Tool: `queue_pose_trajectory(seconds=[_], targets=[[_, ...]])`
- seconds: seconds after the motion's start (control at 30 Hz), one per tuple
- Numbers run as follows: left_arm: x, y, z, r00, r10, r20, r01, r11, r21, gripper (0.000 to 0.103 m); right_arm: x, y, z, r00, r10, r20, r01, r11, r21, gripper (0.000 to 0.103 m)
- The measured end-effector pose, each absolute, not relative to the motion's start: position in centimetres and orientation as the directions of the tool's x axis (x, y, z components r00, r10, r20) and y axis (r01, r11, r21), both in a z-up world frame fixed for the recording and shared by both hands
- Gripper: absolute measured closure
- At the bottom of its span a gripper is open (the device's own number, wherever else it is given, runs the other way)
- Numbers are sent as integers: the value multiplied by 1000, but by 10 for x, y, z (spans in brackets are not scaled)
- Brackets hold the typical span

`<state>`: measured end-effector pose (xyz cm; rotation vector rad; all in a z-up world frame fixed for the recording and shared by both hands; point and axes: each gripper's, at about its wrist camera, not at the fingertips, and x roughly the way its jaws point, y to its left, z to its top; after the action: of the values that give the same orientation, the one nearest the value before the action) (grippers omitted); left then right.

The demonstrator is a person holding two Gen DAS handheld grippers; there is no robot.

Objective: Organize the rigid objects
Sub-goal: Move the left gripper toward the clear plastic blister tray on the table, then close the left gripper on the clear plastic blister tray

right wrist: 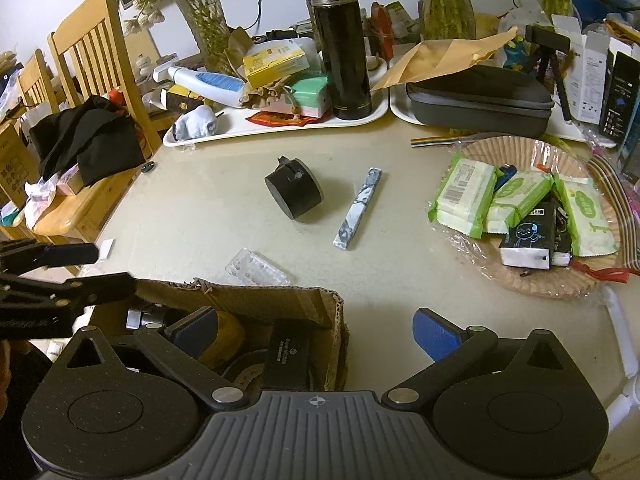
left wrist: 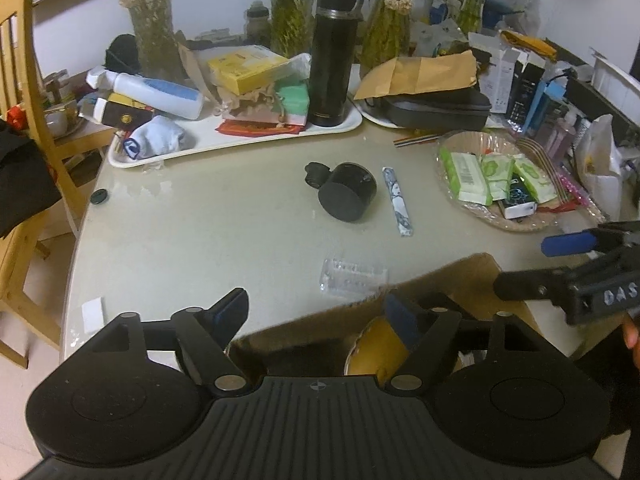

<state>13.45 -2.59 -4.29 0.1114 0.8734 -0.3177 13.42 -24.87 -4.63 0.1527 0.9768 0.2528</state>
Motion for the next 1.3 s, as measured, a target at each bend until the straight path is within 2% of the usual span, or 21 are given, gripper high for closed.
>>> queue_pose_trajectory(seconds=[0.23,0.53,0.93,1.3], targets=[[172,-36,-49,532,-250,-809,311,946,-88,22,135,-254,-42,545,290,-787,-131,956,262,0],[225,-61,-75,389,-194,-900,314,947,-69,22,136,-257,-42,539,301,-787,-122,952,280,0],[267,-87,-114,203,-182,-962,340,935,-105,22,137,-263,-41,538,309,-784,-102,947,304,0],[270,-106,-137,177,-75,-981,386,923,-1,24,139,-264,-43,530,311,-789,-92,946,311,0]])
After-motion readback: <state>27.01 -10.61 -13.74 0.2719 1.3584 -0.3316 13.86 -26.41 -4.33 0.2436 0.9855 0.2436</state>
